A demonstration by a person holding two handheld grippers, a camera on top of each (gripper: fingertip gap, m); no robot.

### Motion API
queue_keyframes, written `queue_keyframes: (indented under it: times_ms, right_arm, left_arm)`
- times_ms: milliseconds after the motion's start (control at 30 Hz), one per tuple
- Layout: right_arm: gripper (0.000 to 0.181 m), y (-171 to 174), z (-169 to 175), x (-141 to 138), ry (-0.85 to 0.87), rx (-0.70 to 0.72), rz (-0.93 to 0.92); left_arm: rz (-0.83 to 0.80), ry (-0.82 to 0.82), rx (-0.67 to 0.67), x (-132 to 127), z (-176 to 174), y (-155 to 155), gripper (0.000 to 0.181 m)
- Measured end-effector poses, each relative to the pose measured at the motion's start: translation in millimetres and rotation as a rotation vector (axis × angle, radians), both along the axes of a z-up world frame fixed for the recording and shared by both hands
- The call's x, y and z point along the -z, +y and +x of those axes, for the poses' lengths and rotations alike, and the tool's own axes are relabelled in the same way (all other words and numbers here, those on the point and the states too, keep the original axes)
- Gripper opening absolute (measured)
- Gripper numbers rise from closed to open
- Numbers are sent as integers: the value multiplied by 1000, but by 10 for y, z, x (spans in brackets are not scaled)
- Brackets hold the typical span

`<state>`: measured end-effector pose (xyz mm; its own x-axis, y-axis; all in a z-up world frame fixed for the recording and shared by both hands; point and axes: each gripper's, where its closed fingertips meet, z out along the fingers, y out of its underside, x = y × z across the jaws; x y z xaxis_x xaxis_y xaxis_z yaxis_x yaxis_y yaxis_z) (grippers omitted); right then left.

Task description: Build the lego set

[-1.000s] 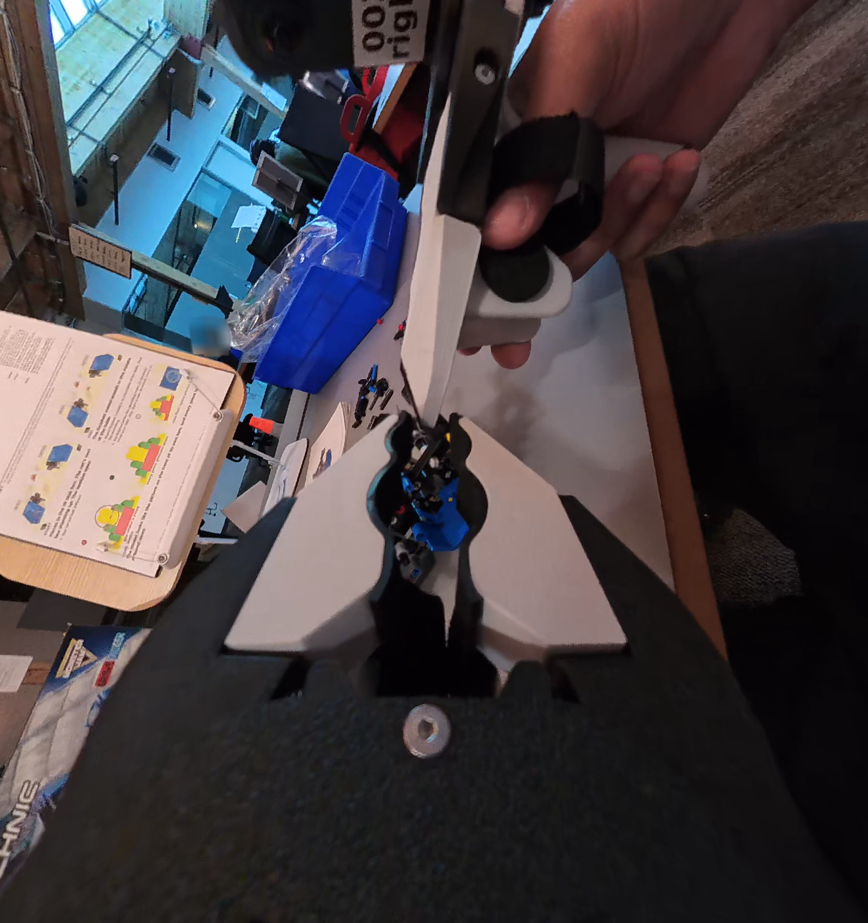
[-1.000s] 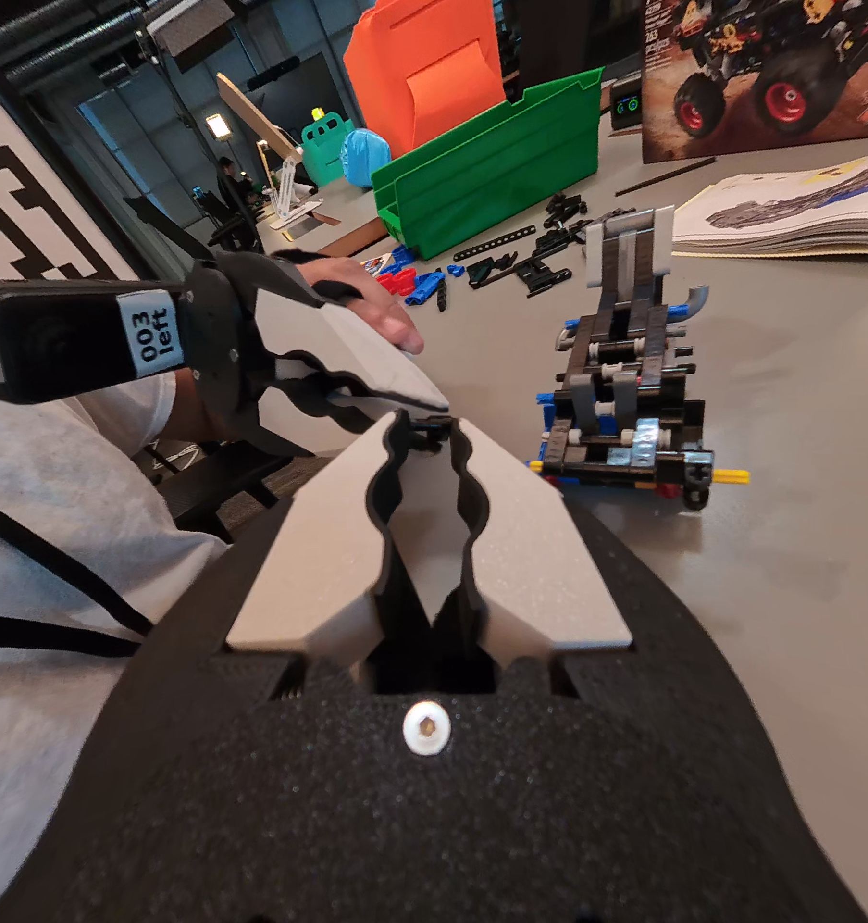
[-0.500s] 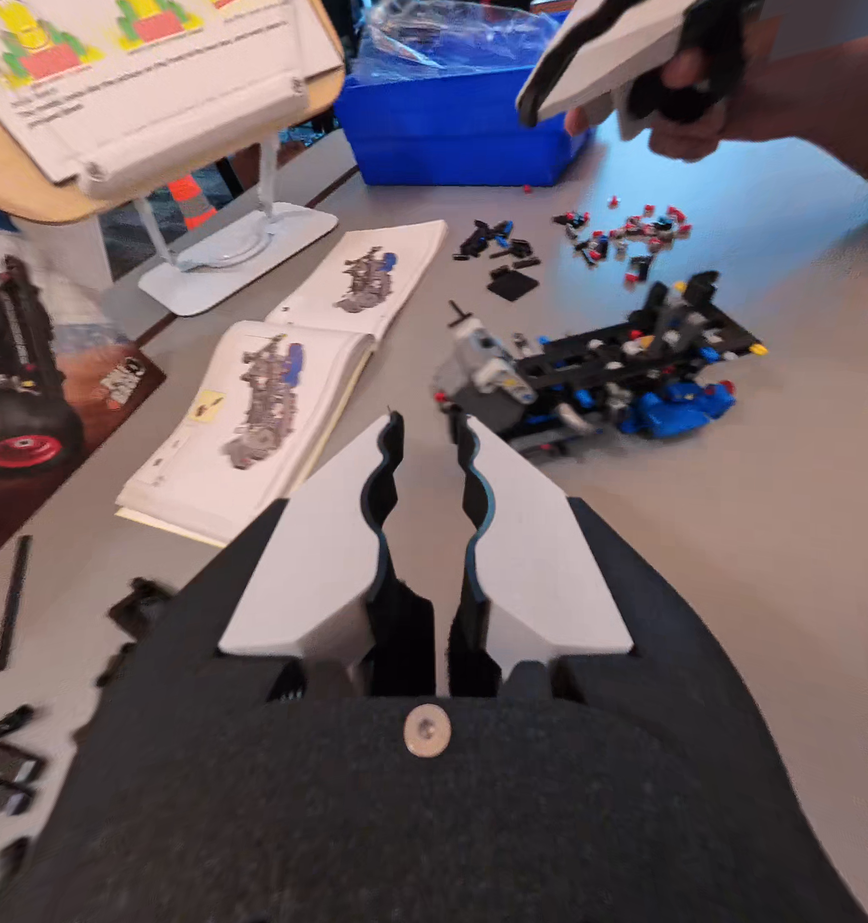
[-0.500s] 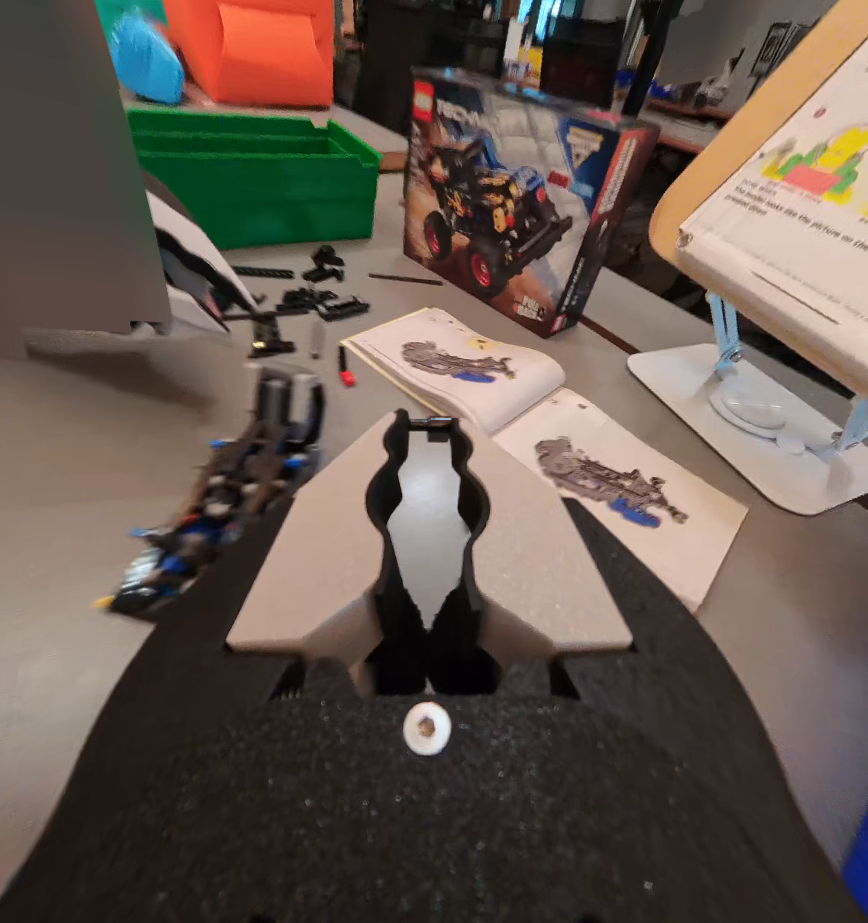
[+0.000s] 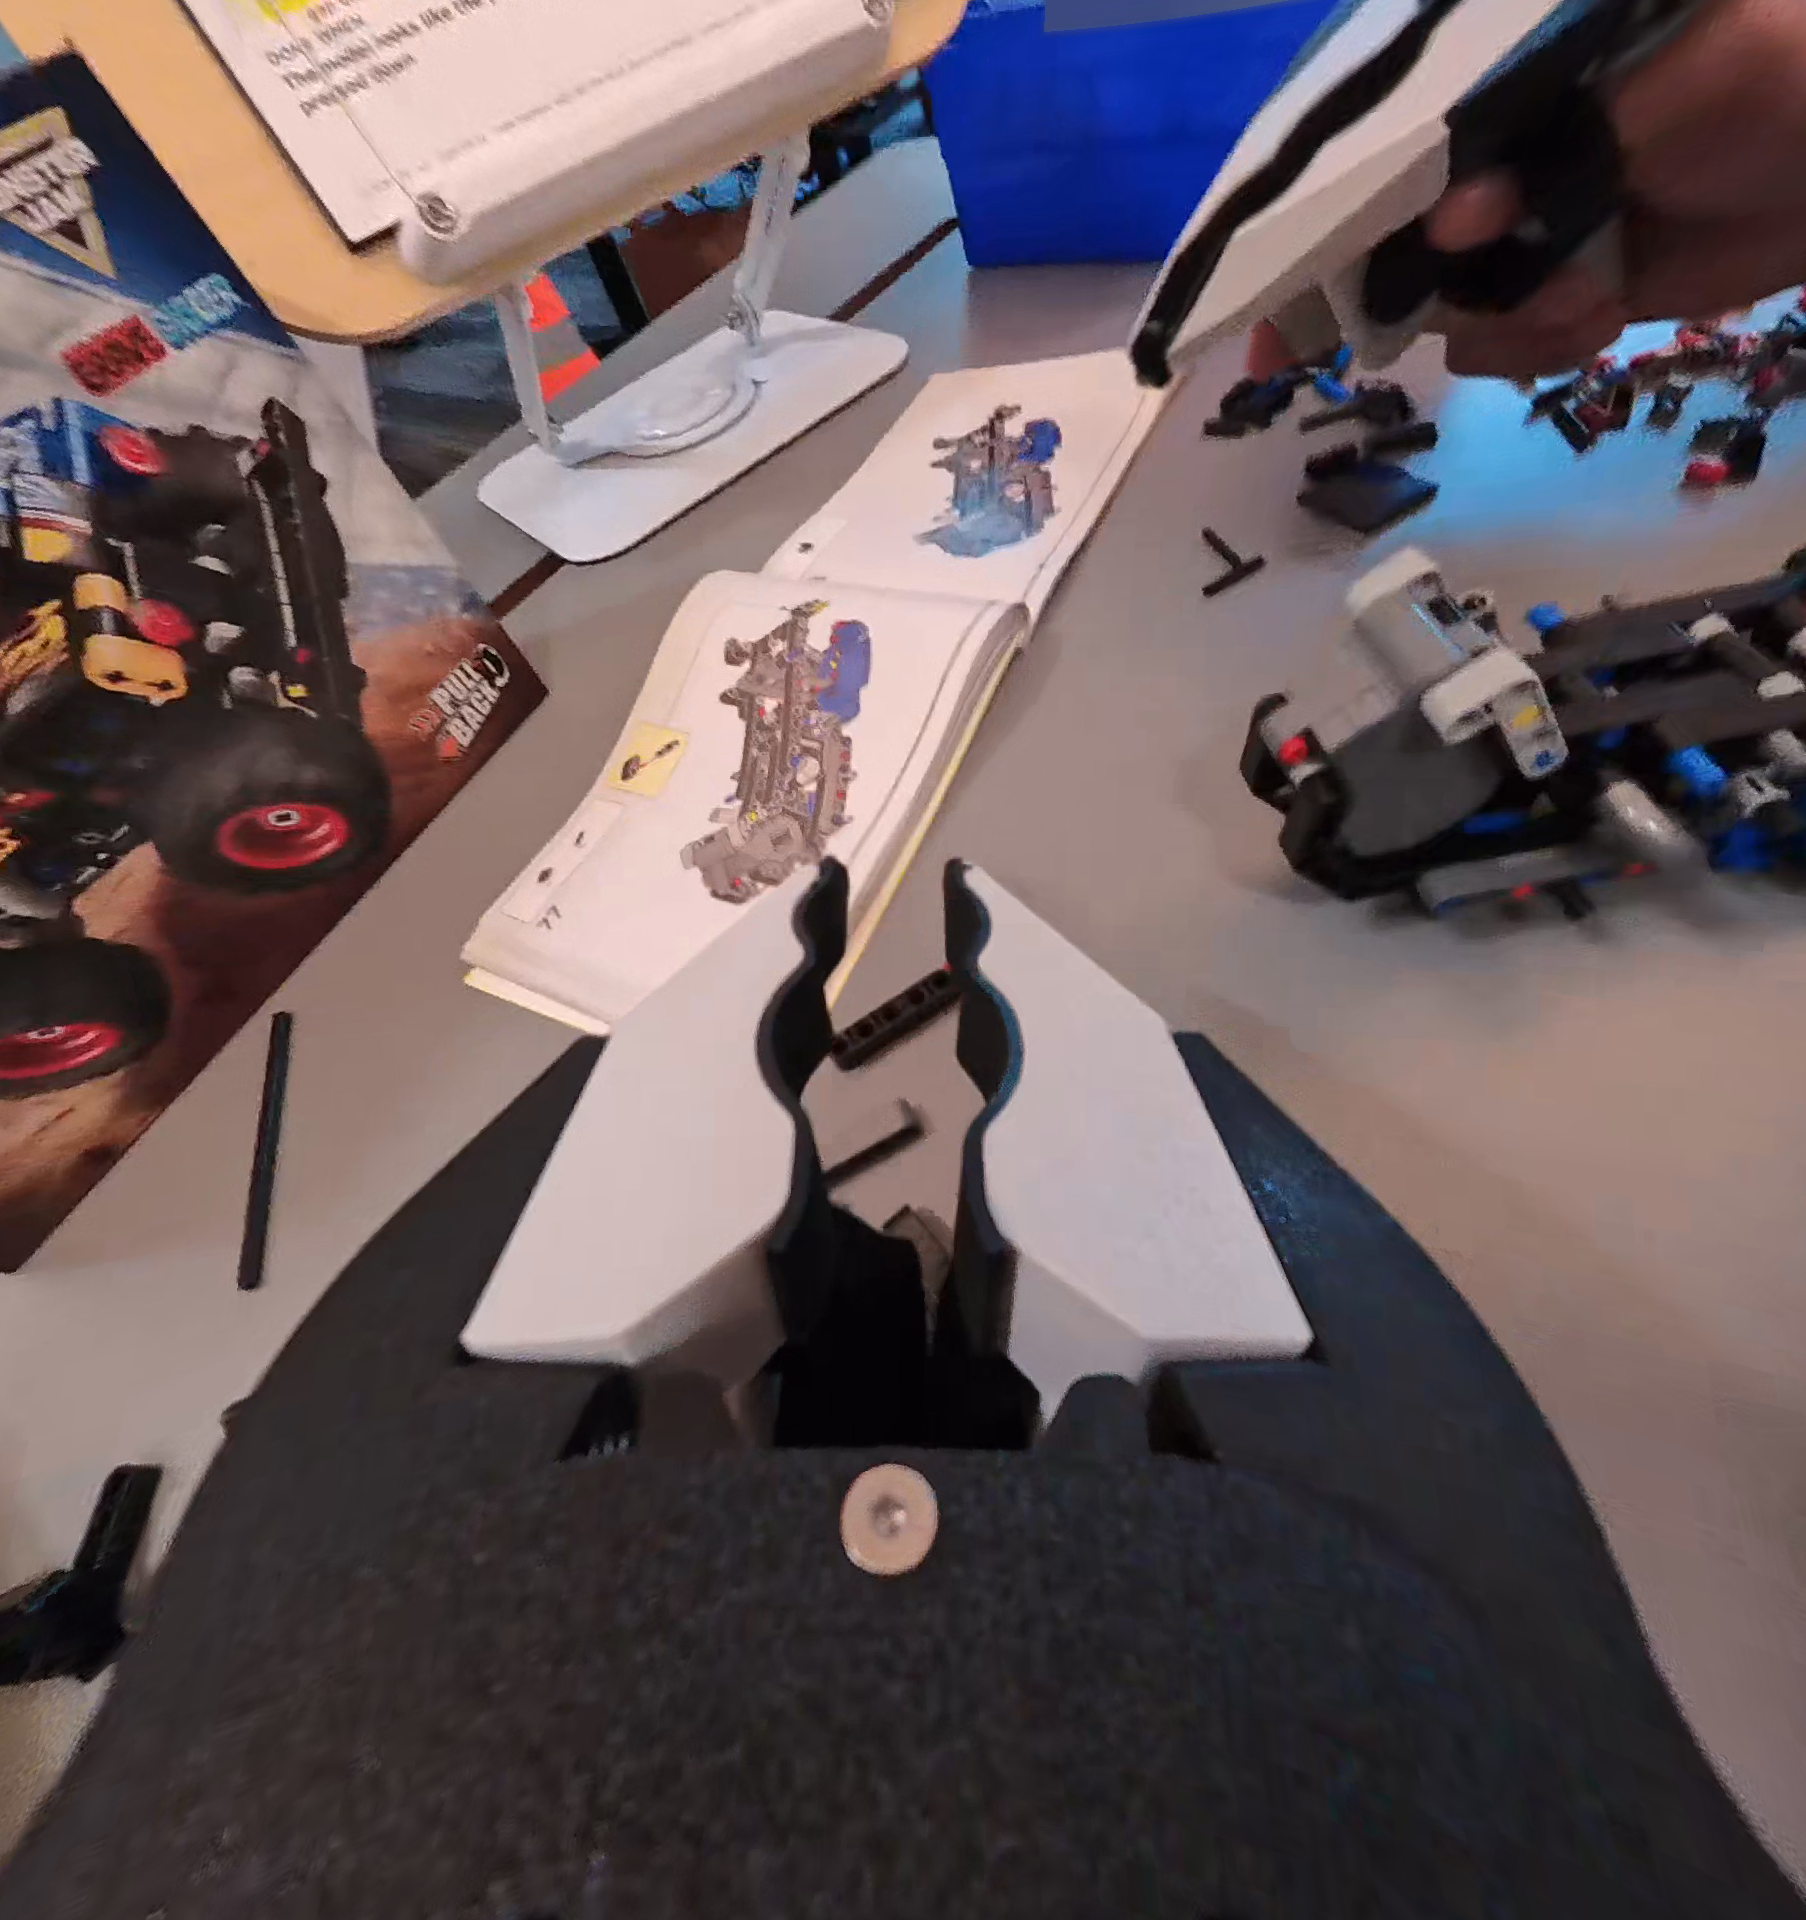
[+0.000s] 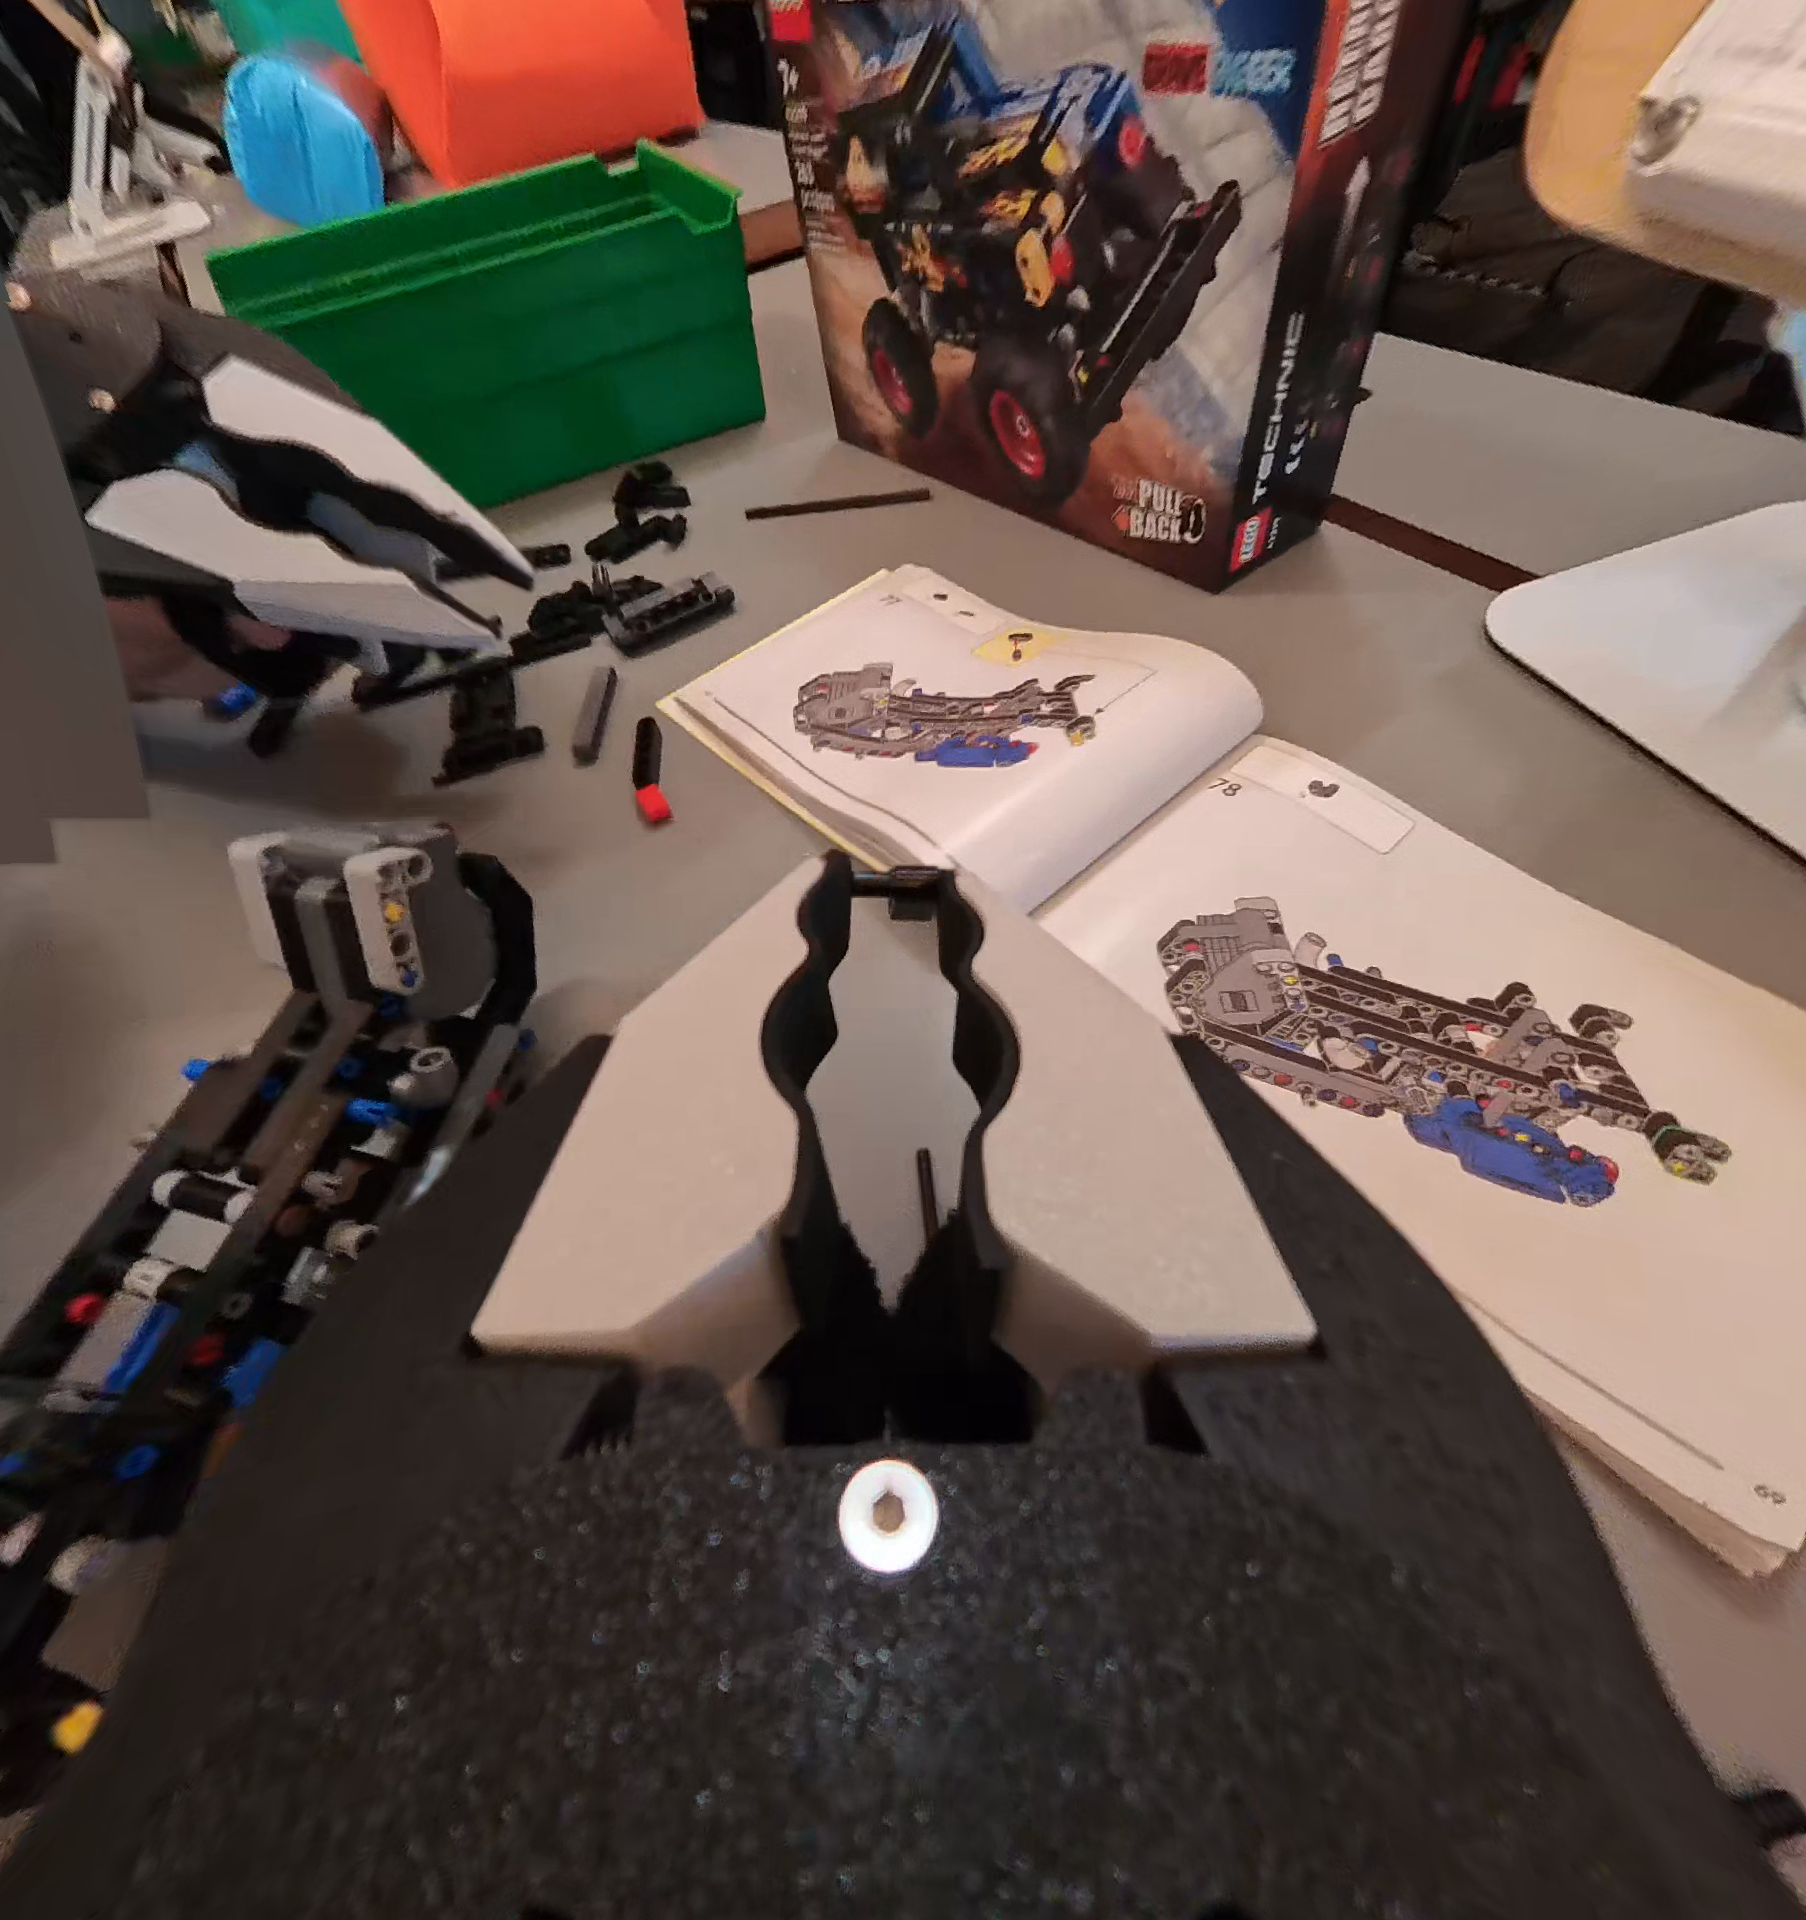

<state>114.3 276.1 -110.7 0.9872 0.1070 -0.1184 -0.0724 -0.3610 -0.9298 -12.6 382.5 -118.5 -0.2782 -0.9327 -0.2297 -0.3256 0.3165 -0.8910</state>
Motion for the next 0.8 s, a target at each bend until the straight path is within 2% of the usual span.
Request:
queue_keyframes:
  times_ms: [67, 200, 400, 800]
  right_arm:
    - [16, 2, -23, 64, -26, -14, -12]
    - [16, 6, -50, 66, 35, -24, 4]
    - [16, -35, -6, 90, 36, -9, 3]
    - [16, -79, -55, 23, 45, -13, 27]
  left_arm:
    - [0, 28, 26, 70, -42, -59, 15]
    - [-82, 62, 66, 150, -57, -159, 15]
    - [-110, 89, 89, 223, -42, -163, 15]
    - [68, 28, 115, 175, -68, -251, 15]
